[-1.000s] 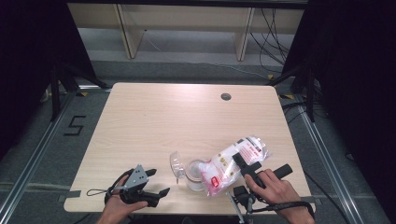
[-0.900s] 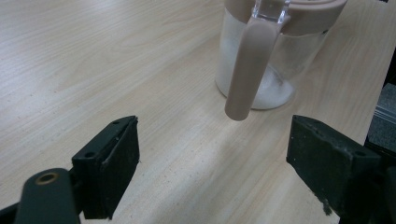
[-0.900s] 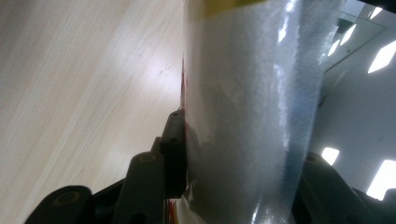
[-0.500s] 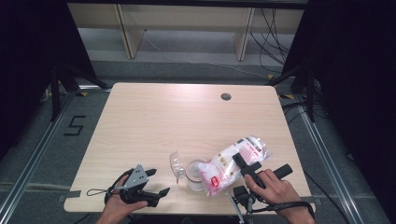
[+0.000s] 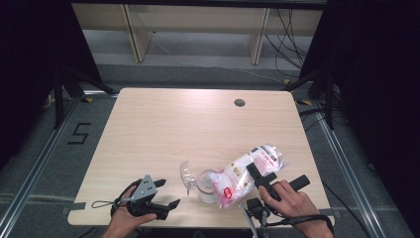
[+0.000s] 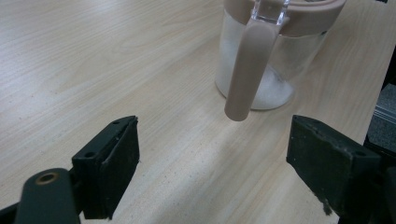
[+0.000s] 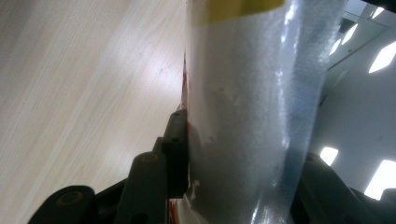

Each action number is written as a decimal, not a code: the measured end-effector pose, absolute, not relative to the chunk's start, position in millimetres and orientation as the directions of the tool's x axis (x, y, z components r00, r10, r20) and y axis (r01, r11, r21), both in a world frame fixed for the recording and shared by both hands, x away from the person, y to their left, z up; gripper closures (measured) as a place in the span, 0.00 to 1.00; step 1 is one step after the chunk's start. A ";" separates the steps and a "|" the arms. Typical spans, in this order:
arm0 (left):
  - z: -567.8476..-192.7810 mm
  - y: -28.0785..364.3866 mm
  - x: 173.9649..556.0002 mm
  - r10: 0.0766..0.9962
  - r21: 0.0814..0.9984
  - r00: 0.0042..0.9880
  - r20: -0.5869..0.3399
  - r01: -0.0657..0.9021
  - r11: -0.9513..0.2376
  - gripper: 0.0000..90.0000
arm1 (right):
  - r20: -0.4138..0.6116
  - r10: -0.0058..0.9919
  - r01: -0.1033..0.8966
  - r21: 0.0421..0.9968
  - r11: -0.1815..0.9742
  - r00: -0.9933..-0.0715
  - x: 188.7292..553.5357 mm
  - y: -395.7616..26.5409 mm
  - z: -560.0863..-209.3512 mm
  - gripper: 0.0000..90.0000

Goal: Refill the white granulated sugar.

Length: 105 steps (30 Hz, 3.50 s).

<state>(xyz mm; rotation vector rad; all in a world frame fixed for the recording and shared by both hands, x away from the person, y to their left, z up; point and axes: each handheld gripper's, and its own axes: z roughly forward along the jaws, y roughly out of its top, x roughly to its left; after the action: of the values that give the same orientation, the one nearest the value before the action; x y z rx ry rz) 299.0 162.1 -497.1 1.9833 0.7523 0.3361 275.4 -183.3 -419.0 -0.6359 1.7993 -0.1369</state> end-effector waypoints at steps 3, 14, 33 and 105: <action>-497.3 162.2 298.4 0.632 0.855 0.772 -0.065 0.370 -0.363 0.18 | -0.848 -0.497 -0.361 -0.412 0.837 -0.183 275.3 -181.9 -417.6 0.71; -496.9 163.5 299.1 0.631 0.849 0.774 -0.049 0.365 -0.382 0.18 | -0.852 -0.488 -0.357 -0.404 0.842 -0.188 275.0 -182.9 -417.9 0.71; -496.7 163.5 299.6 0.626 0.852 0.779 -0.046 0.358 -0.382 0.18 | -0.859 -0.476 -0.346 -0.396 0.851 -0.188 273.4 -183.2 -417.6 0.72; -497.4 162.2 299.1 0.631 0.858 0.772 -0.071 0.370 -0.357 0.18 | -0.861 -0.467 -0.356 -0.379 0.854 -0.203 273.1 -185.8 -416.4 0.79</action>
<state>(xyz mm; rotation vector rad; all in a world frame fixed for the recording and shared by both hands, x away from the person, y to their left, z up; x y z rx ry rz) 299.1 162.2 -497.4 1.9849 0.7532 0.3352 273.1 -185.8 -416.4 -0.6233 1.8147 -0.1128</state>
